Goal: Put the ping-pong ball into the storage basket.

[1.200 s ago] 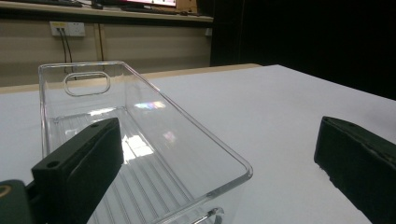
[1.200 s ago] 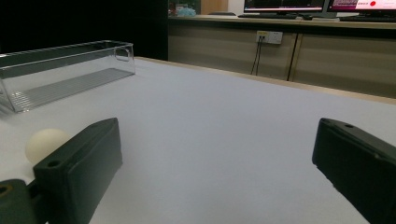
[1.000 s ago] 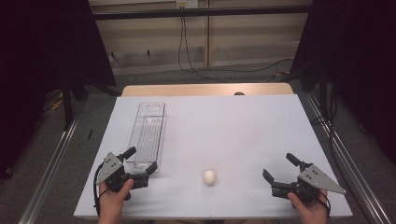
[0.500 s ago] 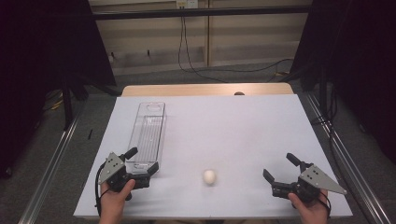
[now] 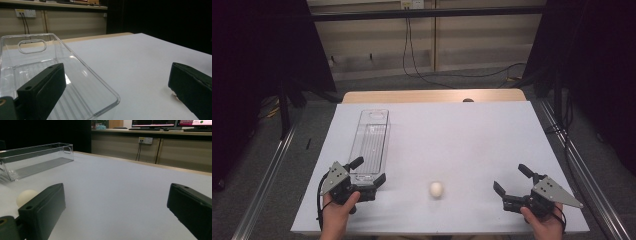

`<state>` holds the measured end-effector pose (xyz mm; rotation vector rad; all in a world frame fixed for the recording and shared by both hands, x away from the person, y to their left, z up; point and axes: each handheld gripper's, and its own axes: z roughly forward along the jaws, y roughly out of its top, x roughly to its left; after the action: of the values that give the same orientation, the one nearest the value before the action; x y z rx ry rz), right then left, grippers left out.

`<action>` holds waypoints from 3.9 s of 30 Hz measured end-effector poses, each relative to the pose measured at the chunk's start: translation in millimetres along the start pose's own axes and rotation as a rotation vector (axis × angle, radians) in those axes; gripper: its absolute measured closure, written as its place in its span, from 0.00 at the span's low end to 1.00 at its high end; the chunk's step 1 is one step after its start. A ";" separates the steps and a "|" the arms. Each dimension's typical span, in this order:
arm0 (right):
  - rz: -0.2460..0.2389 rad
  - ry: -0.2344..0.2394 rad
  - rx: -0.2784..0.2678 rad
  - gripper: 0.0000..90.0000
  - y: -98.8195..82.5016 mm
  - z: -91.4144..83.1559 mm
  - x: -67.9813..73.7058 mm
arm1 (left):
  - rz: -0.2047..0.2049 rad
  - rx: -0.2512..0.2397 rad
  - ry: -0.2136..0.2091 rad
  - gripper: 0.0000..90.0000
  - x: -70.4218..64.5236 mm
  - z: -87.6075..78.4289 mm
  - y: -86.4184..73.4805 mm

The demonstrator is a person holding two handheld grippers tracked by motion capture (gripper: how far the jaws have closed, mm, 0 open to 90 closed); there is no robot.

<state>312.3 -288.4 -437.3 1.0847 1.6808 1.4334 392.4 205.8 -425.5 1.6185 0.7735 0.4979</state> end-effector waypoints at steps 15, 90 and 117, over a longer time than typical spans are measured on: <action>0.005 0.000 -0.001 0.02 -0.4 0.3 0.3 | 0.012 0.024 -0.018 0.02 -7.1 5.9 4.6; 0.015 0.010 -0.008 0.02 -0.6 0.6 -0.2 | 0.068 0.124 -0.143 0.02 -48.7 50.2 15.0; 0.018 0.006 -0.009 0.02 -0.6 0.8 -0.3 | 0.087 0.163 -0.157 0.02 -55.6 66.6 10.8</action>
<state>313.0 -288.3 -438.0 1.0940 1.6709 1.4551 402.9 119.1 -422.4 1.8253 0.6408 0.3713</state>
